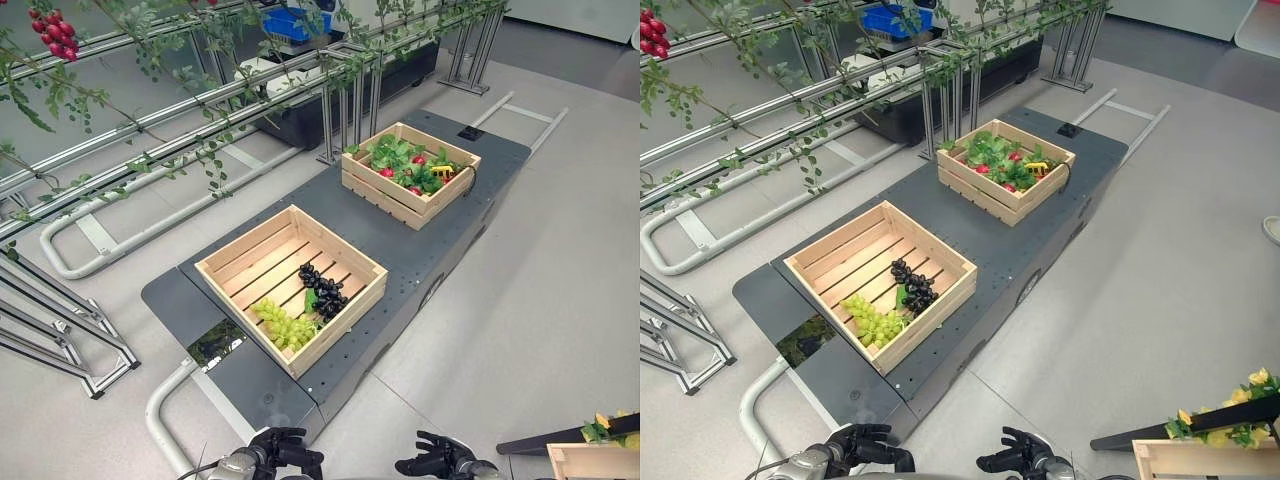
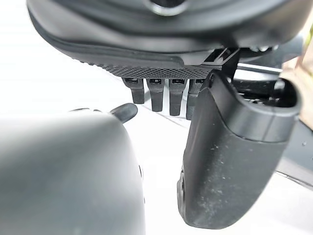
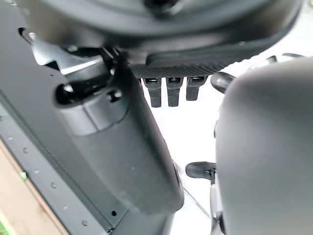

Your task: Pick up the fruits from the basket on one side to the basket on the other side

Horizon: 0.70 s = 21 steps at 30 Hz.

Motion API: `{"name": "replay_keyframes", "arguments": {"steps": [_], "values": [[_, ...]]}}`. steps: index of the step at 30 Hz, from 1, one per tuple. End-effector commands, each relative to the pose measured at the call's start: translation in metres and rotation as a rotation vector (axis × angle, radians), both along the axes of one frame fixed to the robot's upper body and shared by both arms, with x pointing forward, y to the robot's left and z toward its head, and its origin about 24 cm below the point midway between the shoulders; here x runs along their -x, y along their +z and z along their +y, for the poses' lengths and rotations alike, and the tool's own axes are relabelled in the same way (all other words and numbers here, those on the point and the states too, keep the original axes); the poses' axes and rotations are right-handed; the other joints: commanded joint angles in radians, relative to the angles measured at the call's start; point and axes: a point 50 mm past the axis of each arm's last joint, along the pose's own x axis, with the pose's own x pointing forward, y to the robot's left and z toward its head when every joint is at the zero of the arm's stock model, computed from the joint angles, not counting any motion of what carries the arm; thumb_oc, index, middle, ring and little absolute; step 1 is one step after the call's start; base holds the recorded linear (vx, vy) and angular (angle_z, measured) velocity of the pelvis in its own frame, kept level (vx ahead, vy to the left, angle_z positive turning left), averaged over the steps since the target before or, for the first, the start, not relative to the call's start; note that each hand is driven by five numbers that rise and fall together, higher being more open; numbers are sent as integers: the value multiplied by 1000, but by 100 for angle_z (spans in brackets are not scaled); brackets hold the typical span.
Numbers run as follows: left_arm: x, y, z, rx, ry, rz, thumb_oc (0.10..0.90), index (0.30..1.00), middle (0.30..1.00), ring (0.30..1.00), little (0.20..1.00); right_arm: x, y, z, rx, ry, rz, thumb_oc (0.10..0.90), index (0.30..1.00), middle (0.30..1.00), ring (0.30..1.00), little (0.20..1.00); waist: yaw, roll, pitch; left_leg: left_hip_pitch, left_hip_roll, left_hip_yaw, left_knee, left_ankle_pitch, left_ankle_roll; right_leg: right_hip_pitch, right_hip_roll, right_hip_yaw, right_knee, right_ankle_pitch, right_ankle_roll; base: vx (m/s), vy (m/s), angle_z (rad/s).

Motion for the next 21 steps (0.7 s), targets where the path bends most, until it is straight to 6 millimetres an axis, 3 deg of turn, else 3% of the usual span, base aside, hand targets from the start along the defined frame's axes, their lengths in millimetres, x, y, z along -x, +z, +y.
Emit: {"name": "replay_keyframes", "arguments": {"steps": [1, 3, 5, 6, 7, 11, 14, 17, 21], "values": [[-22, 7, -2, -7, -37, -63, 800, 900, 900, 900, 900, -27, 11, 3, -38, 16, -124, 800, 900, 900, 900, 900, 25, -7, 10, -10, -57, -94, 8, -21, 7, -117, -44, 74, 290, 56, 2, 54, 208, 19], [-28, 10, 1, -10, -10, -95, 800, 900, 900, 900, 900, -31, 13, 3, -45, 43, -137, 800, 900, 900, 900, 900, 14, 4, 18, -14, -65, -132, 8, -12, 17, -172, -19, 134, 297, 92, -15, 21, 97, 25], [-30, 11, 1, -5, -4, -104, 800, 900, 900, 900, 900, -31, 13, 4, -49, 47, -141, 800, 900, 900, 900, 900, 3, 5, 18, -14, -69, -153, 8, -11, 15, -181, 12, 170, 253, 90, -21, 55, -28, 37], [-37, 15, 1, 5, -27, -138, 800, 900, 900, 900, 900, -31, 13, 3, -58, 28, -154, 800, 900, 900, 900, 900, -20, 5, 11, -15, -79, -193, 8, -14, 14, -183, 64, 253, 96, 82, -33, 96, -91, 50], [-40, 16, -1, 6, -44, -152, 800, 900, 900, 900, 900, -31, 13, 3, -61, 19, -159, 800, 900, 900, 900, 900, -26, 4, 9, -17, -85, -204, 8, -18, 15, -180, 75, 279, 38, 86, -32, 140, -141, 90], [-44, 18, -6, 21, -44, -209, 800, 900, 900, 900, 900, -35, 15, 5, -68, 12, -186, 800, 900, 900, 900, 900, -48, -13, 13, -16, -115, -239, 9, -56, 34, -204, 77, 408, -168, 208, -4, 108, -157, 102], [-43, 19, -7, 30, -38, -224, 800, 900, 900, 900, 900, -36, 15, 6, -80, -4, -196, 800, 900, 900, 900, 900, -63, -14, 19, -10, -117, -278, 28, -80, 46, -236, 99, 509, -197, 216, -1, 182, -246, 92], [-39, 18, -8, 32, -53, -237, 800, 900, 900, 900, 900, -33, 14, 10, -94, -23, -195, 800, 900, 900, 900, 900, -77, -24, 24, 6, -110, -321, 61, -102, 51, -229, 134, 568, -157, 201, -3, 262, -354, 114], [-40, 20, -8, 29, -50, -276, 800, 900, 900, 900, 900, -32, 13, 10, -100, -45, -190, 800, 900, 900, 900, 900, -79, -37, 19, 28, -42, -343, 65, -86, 21, -195, 150, 529, -108, 152, -26, 200, -384, 69]]}}
